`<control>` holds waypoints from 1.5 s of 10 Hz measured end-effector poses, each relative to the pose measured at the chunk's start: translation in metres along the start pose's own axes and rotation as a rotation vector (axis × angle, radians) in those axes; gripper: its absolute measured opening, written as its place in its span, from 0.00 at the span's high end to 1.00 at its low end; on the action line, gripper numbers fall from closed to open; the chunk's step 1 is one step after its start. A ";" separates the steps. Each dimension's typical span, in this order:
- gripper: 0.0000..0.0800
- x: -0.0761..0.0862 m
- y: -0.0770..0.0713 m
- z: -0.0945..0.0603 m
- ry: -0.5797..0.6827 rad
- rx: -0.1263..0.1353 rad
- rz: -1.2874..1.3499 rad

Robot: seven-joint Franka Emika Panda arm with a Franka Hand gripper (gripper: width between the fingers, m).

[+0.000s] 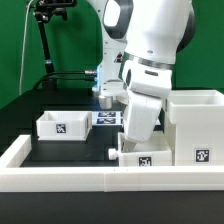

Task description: Assemble drawer

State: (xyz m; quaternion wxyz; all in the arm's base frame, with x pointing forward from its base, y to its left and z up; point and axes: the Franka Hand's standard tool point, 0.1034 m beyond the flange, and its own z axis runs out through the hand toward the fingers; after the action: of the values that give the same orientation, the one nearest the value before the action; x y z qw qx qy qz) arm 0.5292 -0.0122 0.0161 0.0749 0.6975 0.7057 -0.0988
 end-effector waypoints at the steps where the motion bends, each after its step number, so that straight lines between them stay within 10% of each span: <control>1: 0.19 -0.002 0.000 0.001 0.001 0.001 -0.003; 10: 0.19 -0.002 0.000 0.004 0.040 0.020 -0.034; 15: 0.19 -0.029 0.006 -0.002 0.182 0.020 -0.028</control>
Offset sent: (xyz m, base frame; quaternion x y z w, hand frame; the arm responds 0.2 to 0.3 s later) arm 0.0000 0.0000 0.0000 0.0000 0.0650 0.0000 0.9979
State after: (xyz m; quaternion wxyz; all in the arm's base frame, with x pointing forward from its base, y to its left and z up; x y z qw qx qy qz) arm 0.5359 -0.0394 0.0244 0.0023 0.6944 0.7183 -0.0430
